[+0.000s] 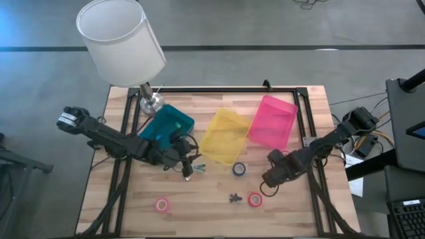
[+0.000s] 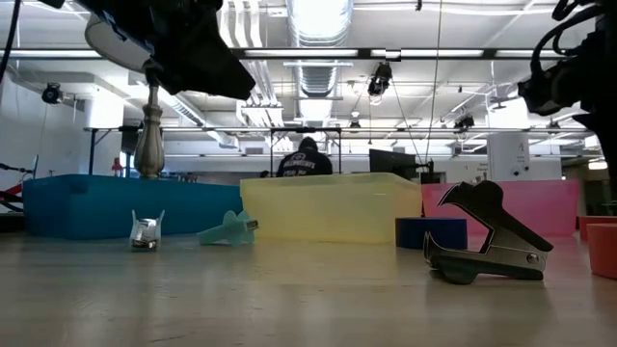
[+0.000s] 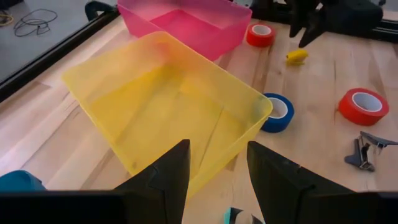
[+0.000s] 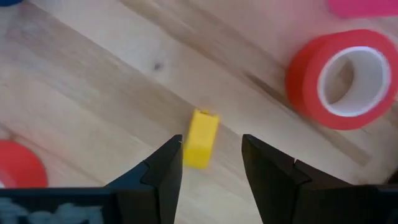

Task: Pick and place Stapler, Stapler remover, tape
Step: Put the yellow stapler into the blue bin

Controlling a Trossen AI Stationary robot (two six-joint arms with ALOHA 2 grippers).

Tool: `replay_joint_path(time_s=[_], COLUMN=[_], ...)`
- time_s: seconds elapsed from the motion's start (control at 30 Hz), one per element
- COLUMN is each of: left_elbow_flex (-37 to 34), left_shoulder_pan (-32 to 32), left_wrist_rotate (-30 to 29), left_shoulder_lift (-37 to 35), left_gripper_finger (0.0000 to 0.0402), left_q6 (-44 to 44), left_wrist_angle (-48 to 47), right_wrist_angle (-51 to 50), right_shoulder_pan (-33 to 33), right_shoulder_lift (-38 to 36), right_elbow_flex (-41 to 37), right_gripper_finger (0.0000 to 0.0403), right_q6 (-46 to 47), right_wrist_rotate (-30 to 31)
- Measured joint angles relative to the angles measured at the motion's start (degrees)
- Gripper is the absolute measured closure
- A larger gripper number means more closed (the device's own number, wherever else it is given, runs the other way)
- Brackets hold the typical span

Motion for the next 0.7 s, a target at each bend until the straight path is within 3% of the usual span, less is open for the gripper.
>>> replay_joint_path(time_s=[0.23, 0.7], left_elbow_flex=[0.0, 0.0], left_shoulder_pan=[0.0, 0.0], left_wrist_rotate=[0.0, 0.0], left_shoulder_lift=[0.0, 0.0], left_gripper_finger=[0.0239, 0.0239], left_q6=[0.0, -0.2], left_wrist_angle=[0.0, 0.0], right_wrist_angle=[6.2, 8.9], right_shoulder_pan=[0.0, 0.3], right_shoulder_lift=[0.0, 0.0], right_elbow_flex=[-2.4, -4.8], right_gripper_finger=[0.0252, 0.0262], right_q6=[-0.1, 5.1], right_wrist_rotate=[-2.2, -6.5])
